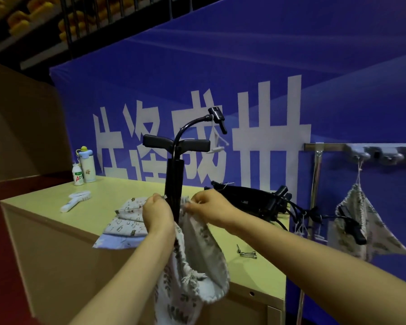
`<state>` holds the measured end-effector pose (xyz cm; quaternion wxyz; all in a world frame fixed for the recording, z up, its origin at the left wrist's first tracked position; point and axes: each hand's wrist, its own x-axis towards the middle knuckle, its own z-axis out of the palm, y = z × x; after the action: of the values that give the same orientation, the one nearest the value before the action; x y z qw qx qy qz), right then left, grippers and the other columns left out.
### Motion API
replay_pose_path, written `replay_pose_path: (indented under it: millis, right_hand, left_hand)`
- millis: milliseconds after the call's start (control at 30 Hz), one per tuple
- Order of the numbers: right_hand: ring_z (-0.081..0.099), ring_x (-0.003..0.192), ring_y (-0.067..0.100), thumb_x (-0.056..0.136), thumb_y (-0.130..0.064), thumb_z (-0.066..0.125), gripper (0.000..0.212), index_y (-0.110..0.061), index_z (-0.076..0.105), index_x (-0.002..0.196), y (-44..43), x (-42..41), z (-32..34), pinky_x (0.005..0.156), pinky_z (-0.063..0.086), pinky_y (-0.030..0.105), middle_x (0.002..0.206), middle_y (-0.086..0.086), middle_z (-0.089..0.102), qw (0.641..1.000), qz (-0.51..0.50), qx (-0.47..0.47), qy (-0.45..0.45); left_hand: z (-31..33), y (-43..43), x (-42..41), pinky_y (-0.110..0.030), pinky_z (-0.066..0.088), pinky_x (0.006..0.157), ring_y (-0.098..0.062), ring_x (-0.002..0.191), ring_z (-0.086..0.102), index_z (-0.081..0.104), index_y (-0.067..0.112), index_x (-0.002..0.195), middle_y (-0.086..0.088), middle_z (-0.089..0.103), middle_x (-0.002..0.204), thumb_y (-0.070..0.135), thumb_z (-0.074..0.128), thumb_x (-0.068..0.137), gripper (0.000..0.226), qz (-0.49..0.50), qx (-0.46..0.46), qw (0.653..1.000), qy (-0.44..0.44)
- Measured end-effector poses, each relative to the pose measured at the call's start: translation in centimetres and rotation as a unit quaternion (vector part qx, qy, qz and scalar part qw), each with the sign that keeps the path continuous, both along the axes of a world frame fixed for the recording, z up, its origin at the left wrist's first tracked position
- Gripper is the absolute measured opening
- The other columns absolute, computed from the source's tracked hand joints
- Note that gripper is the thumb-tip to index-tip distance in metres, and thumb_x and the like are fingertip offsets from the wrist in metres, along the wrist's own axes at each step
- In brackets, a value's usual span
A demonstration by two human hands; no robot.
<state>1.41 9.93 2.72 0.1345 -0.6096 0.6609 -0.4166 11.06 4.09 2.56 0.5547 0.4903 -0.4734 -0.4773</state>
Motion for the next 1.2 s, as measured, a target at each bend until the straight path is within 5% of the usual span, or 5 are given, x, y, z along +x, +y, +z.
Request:
replay_pose_path:
  millis: [200, 333, 533, 833, 1200]
  right_hand:
    - [0.04, 0.06, 0.02, 0.096, -0.021, 0.051, 0.027, -0.008, 0.053, 0.072, 2.4, 0.8, 2.2, 0.054, 0.033, 0.026, 0.065, 0.011, 0.041, 0.967, -0.018, -0.098, -0.235]
    - [0.039, 0.048, 0.014, 0.098, -0.015, 0.044, 0.029, -0.012, 0.05, 0.069, 5.2, 1.1, 3.2, 0.046, 0.033, 0.022, 0.055, 0.004, 0.043, 0.944, -0.041, -0.093, -0.314]
    - [0.041, 0.046, 0.015, 0.099, -0.021, 0.046, 0.039, -0.015, 0.045, 0.061, 11.7, -1.2, 3.4, 0.05, 0.036, 0.025, 0.054, 0.003, 0.046, 0.942, -0.085, -0.125, -0.301]
    - [0.048, 0.053, 0.011, 0.096, -0.02, 0.05, 0.037, -0.01, 0.055, 0.061, 23.4, -8.8, 2.8, 0.057, 0.041, 0.025, 0.057, 0.0, 0.054, 0.914, -0.296, -0.232, -0.149]
    - [0.034, 0.026, 0.003, 0.1, -0.014, 0.04, 0.037, -0.008, 0.047, 0.064, 30.5, -20.5, 1.3, 0.038, 0.041, 0.012, 0.038, -0.003, 0.047, 0.811, -0.235, -0.203, -0.496]
  left_hand:
    - [1.6, 2.1, -1.6, -0.031, 0.042, 0.07, -0.028, 0.076, 0.047, 0.057, -0.001, 0.105, -0.027, 0.058, 0.121, 0.013, 0.031, 0.098, 0.031, -0.08, 0.072, 0.986, 0.124]
    - [2.2, 5.2, -2.3, -0.026, 0.03, 0.047, -0.02, 0.055, 0.039, 0.058, -0.003, 0.092, -0.009, 0.045, 0.067, 0.008, 0.034, 0.097, 0.027, -0.116, 0.119, 0.975, 0.151]
    - [2.4, 10.0, -5.9, -0.032, 0.043, 0.064, -0.029, 0.084, 0.055, 0.054, -0.003, 0.12, -0.019, 0.059, 0.105, 0.008, 0.03, 0.099, 0.034, -0.202, 0.108, 0.961, 0.154]
    - [1.2, 21.1, -15.7, -0.024, 0.044, 0.049, -0.026, 0.055, 0.044, 0.051, -0.001, 0.071, -0.014, 0.045, 0.064, -0.004, 0.037, 0.091, 0.024, -0.304, 0.14, 0.923, 0.189]
    - [-0.4, 27.0, -24.1, -0.029, 0.043, 0.063, -0.02, 0.061, 0.046, 0.039, 0.015, 0.065, -0.005, 0.047, 0.075, 0.009, 0.036, 0.099, 0.035, -0.384, 0.204, 0.873, 0.219]
